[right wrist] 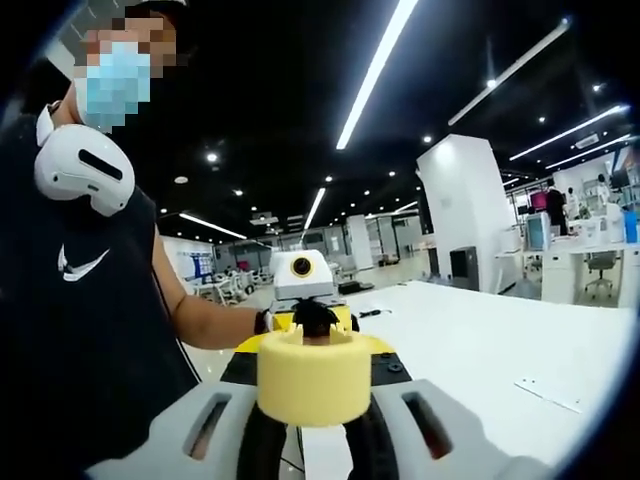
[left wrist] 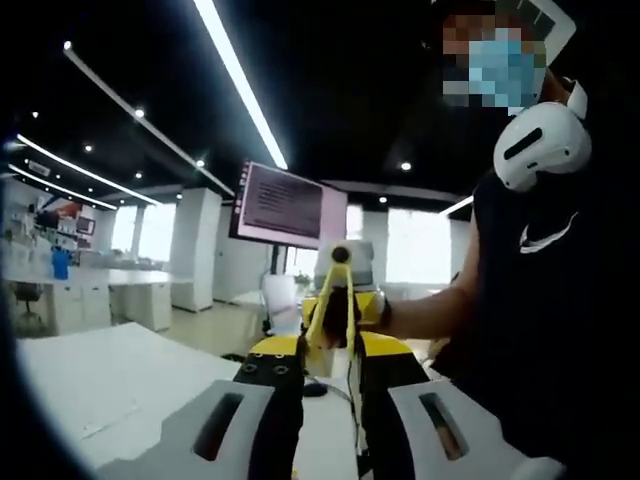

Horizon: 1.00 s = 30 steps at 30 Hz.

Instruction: Place the target food into the container with the food tongs after gripping and lifting it, then release it inside without dropping or visibly crushing the food.

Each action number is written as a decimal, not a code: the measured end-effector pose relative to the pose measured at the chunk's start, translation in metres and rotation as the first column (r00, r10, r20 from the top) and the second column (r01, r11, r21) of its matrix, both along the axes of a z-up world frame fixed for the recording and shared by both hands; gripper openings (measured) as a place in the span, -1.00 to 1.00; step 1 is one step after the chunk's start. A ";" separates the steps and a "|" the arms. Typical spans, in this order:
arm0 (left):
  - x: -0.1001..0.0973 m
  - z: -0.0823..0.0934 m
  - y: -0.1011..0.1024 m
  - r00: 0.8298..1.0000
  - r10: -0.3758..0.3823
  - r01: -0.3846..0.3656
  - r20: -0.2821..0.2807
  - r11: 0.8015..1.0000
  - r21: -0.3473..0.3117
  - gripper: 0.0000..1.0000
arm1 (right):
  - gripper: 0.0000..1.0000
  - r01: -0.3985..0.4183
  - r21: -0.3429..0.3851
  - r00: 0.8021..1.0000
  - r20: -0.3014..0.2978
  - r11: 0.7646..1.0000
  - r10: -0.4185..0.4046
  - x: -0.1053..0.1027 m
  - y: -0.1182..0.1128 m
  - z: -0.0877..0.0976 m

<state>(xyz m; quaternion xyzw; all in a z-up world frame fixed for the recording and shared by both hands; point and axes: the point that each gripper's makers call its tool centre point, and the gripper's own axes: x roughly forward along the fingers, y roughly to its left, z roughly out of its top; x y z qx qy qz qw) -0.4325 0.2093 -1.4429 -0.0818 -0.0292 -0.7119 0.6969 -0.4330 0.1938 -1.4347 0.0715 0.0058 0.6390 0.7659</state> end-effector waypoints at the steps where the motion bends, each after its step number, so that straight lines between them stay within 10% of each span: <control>1: 0.001 0.000 0.000 1.000 0.002 -0.002 -0.003 1.000 0.003 -0.69 | -0.66 0.004 0.003 1.000 0.003 1.000 -0.004 0.001 0.000 0.001; 11: -0.004 0.001 0.001 1.000 -0.022 0.022 -0.008 0.999 0.049 -1.00 | -0.69 -0.052 0.014 0.998 0.042 0.999 0.052 -0.009 0.008 0.003; 30: -0.005 -0.002 -0.007 1.000 -0.009 0.009 0.011 0.998 0.069 -0.78 | -0.58 -0.030 -0.001 0.999 0.039 1.000 0.030 -0.007 0.011 -0.002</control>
